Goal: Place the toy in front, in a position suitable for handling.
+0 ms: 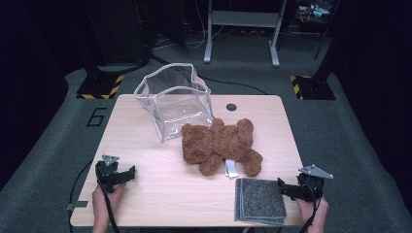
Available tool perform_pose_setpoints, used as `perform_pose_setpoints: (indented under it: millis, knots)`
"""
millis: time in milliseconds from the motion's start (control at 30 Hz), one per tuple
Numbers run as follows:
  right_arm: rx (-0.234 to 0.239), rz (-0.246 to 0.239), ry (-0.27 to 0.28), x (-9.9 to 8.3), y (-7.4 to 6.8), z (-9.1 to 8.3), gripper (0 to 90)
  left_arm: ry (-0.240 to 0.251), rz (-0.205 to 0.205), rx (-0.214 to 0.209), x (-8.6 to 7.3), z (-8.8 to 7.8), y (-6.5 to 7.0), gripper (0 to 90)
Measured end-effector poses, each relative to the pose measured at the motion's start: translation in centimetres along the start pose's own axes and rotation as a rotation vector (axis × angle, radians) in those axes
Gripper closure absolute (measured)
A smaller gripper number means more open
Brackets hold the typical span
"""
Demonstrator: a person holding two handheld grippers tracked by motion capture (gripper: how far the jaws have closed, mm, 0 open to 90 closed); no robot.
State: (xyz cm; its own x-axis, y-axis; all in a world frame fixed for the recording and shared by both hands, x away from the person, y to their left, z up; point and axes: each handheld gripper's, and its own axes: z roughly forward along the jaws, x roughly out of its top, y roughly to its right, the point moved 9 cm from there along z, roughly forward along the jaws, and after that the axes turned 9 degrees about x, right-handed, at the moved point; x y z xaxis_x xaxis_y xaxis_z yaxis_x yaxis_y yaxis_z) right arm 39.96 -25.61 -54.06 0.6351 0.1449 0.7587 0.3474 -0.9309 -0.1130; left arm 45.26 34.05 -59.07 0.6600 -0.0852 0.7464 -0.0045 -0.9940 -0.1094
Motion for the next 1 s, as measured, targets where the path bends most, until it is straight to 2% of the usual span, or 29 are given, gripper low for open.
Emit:
perform_pose_setpoints:
  millis: [33, 67, 100, 167, 200, 233, 267, 300, 367, 433, 500, 533, 567, 733, 867, 900, 1000]
  knots:
    - [0.02, -0.006, -0.008, 0.0, -0.6, -0.1, 0.0, -0.001, -0.001, 0.0, 0.0, 0.0, 0.0, 15.1]
    - [0.02, -0.006, -0.008, 0.0, -0.6, -0.1, 0.0, -0.001, -0.001, 0.0, 0.0, 0.0, 0.0, 15.1]
    - [0.033, -0.021, -0.024, 0.0, -1.6, -0.3, 0.0, -0.001, -0.001, -0.001, 0.0, 0.0, 0.0, 15.1]
    - [0.044, -0.035, -0.031, -0.1, -2.7, -0.4, 0.0, 0.0, 0.0, -0.001, 0.0, 0.0, 0.0, 15.1]
    - [0.044, -0.035, -0.031, -0.1, -2.7, -0.4, 0.0, 0.0, 0.001, -0.001, 0.0, 0.0, 0.0, 15.1]
    - [0.061, -0.051, -0.043, -0.2, -3.8, -0.4, 0.0, 0.001, -0.001, -0.002, 0.0, 0.0, 0.1, 15.1]
    - [0.061, -0.051, -0.043, -0.2, -3.8, -0.4, 0.0, 0.001, -0.001, -0.002, 0.0, 0.0, 0.1, 15.1]
    - [0.085, -0.068, -0.048, -0.3, -5.0, -0.2, 0.0, 0.0, -0.001, -0.002, 0.0, 0.0, 0.1, 15.1]
    - [0.094, -0.077, -0.045, -0.3, -5.4, -0.1, 0.0, -0.001, -0.002, -0.003, 0.0, 0.0, 0.1, 15.1]
    - [0.109, -0.11, -0.07, -0.7, -6.7, 0.4, 0.0, -0.001, -0.001, -0.003, 0.0, 0.0, 0.1, 15.1]
    - [0.115, -0.111, -0.074, -0.8, -7.2, 0.6, 0.0, -0.001, -0.002, -0.003, 0.0, 0.0, 0.1, 15.1]
    - [0.131, -0.13, -0.095, -1.2, -7.9, 1.0, 0.0, -0.001, -0.001, -0.003, 0.0, 0.0, 0.1, 15.1]
    - [0.132, -0.126, -0.104, -1.5, -8.3, 1.4, 0.0, -0.001, -0.002, -0.003, 0.0, 0.0, 0.1, 15.1]
    - [0.142, -0.136, -0.158, -2.7, -9.2, 2.5, 0.0, -0.001, -0.001, -0.005, 0.0, 0.0, 0.1, 15.1]
    - [0.151, -0.146, -0.178, -3.3, -9.6, 3.1, 6.5, -0.001, 0.0, -0.004, 0.0, 0.0, 0.1, 15.1]
    - [0.15, -0.151, -0.206, -3.6, -9.8, 3.4, 10.0, -0.001, 0.001, -0.006, 0.0, 0.0, 0.1, 15.1]
    - [0.142, -0.167, -0.227, -3.9, -9.8, 3.6, 10.8, -0.002, 0.001, -0.006, 0.0, 0.0, 0.1, 15.1]
